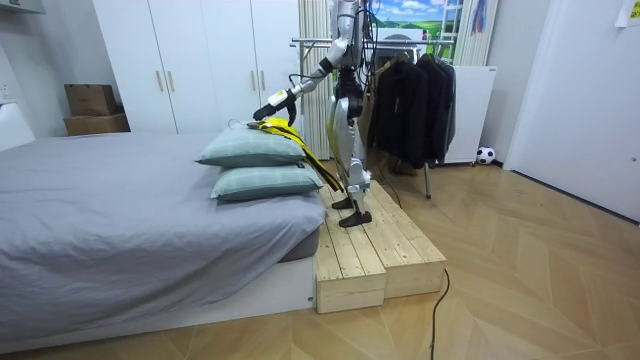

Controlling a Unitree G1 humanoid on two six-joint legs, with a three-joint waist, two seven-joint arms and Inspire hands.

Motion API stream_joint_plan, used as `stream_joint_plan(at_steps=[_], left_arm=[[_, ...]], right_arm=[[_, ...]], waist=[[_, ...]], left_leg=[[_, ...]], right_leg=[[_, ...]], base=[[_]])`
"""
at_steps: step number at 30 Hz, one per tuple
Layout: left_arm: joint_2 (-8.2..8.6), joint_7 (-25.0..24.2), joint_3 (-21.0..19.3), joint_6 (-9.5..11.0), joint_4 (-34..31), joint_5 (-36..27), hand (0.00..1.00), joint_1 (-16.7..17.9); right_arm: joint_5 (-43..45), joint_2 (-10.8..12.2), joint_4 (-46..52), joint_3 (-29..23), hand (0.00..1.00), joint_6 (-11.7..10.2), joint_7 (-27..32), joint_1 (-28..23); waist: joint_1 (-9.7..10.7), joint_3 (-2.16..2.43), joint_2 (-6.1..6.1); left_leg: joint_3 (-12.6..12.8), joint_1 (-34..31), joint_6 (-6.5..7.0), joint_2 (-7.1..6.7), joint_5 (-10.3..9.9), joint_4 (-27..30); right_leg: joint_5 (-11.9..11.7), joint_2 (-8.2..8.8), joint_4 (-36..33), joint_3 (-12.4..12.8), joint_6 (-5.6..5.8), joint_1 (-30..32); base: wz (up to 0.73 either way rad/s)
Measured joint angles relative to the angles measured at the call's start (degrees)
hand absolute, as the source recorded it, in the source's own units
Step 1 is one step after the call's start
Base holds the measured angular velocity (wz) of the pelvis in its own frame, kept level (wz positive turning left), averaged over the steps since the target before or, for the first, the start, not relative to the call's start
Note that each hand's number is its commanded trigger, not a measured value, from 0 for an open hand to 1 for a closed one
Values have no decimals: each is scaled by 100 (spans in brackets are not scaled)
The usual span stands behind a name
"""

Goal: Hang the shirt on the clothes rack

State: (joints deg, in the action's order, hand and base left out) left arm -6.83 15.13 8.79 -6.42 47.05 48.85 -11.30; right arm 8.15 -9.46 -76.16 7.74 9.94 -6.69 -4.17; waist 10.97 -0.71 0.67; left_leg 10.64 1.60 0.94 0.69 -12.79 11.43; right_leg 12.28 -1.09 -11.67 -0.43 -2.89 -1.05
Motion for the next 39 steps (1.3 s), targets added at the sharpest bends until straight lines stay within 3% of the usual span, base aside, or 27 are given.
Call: stream_joint_plan(at_steps=[12, 21, 31, 39], left_arm=[[-37, -168, -1, 13, 263, -207, 0, -106], [-12, -166, 0, 17, 965, -195, 0, -312], [30, -162, 4, 18, 1214, -164, 0, -395], [117, 47, 36, 28, 1493, -105, 0, -447]], right_arm=[[120, 0, 22, -2, 0, -13, -15, 227], [120, 1, 12, 29, 0, -38, 29, 291], [100, 10, 17, 431, 0, -52, 61, 326], [40, 29, -90, 457, 0, -38, 248, 543]], waist=[[22, 10, -13], [47, 5, -7], [-20, -38, 53], [-31, -38, 63]], left_leg=[[25, -84, 0, 44, 0, 10], [24, -271, 0, 55, 0, 25], [28, -324, -1, 61, 0, 28], [28, -412, -4, 57, 4, 34]], right_leg=[[-1, -4, -41, 22, 0, 114], [-3, -1, -110, -6, -1, 315], [-8, -4, -116, -8, -8, 347], [-9, -7, -142, -25, -8, 448]], base=[[-2], [0], [0], [0]])
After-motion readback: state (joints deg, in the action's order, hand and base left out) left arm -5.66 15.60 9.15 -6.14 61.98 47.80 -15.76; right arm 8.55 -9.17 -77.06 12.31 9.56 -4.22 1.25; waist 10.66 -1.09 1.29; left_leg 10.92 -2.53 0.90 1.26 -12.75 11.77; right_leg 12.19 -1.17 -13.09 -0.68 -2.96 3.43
